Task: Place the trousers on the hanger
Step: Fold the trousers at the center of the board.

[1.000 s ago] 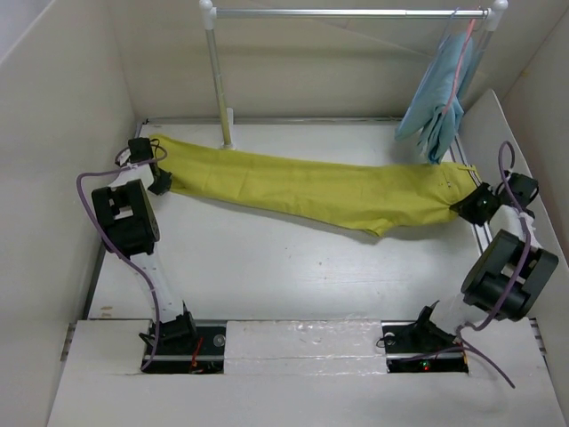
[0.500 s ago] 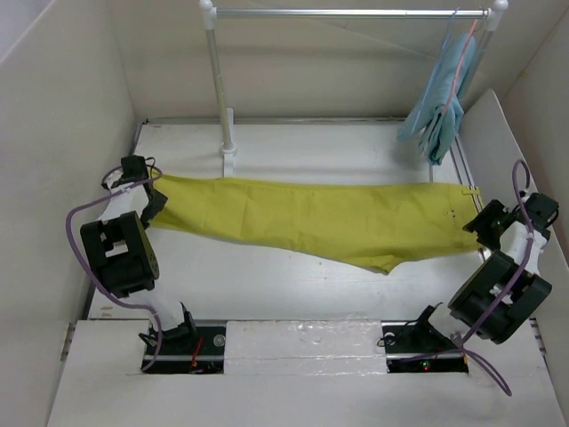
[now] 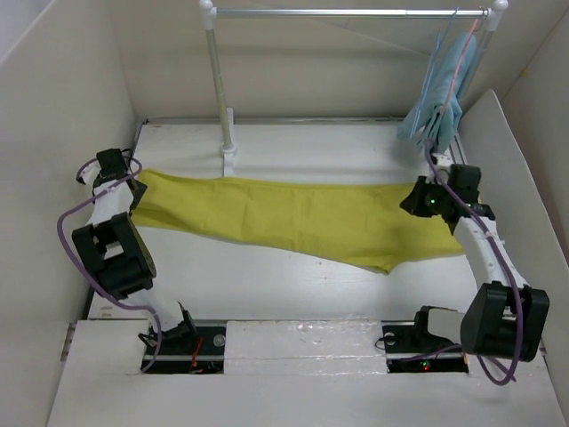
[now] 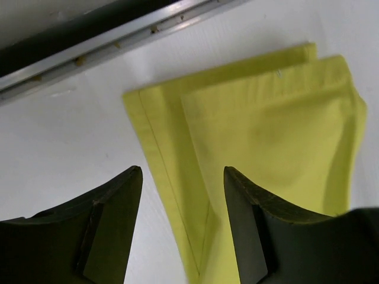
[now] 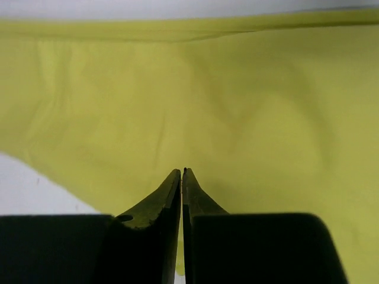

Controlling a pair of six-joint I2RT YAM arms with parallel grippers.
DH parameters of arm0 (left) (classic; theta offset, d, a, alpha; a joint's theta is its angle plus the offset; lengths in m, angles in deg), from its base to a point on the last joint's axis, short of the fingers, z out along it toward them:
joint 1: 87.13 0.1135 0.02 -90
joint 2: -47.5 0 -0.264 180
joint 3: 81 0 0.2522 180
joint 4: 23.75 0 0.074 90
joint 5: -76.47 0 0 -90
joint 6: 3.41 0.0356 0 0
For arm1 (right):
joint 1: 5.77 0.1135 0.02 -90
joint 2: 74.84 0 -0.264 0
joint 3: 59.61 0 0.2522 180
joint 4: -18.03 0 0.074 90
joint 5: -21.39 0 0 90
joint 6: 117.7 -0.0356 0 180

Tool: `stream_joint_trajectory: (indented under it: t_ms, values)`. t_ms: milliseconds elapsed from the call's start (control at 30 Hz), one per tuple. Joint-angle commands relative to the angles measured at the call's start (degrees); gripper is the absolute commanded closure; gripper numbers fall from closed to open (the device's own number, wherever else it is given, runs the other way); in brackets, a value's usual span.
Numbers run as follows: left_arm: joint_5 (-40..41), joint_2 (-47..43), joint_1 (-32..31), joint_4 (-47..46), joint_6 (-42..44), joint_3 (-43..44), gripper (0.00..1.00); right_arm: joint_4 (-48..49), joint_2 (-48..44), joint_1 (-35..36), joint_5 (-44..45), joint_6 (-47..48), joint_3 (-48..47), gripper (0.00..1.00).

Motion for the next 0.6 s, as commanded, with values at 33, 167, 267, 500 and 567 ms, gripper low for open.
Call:
stream_joint_trajectory:
  t_ms: [33,167,267,500,567]
  values:
    - [-4.4,6.4,0.6,-3.2,0.7,5.5,0.46,2.2,2.5,10.6,-2.1,3.1,-1.1,0.73]
    - [-8.2,7.5,0.6,-8.6,0.9,4.9,0.44,-2.2,8.0,19.4,0.6,9.4,-5.3,0.52]
    - [-10.2,9.1,0.6,-10.7,1.7,4.4,0.48,-0.9,9.8,23.4,0.2,8.5,-4.6,0.51]
    - [-9.1,9.5,0.6,-6.2,2.8,9.6,1.00,1.9,14.2,27.0,0.9,7.3,-5.6,0.51]
    - [-6.8,6.0,-1.0,-2.7,3.6,11.0,1.00,2.4,15.0,27.0,0.7,7.5,-6.2,0.51]
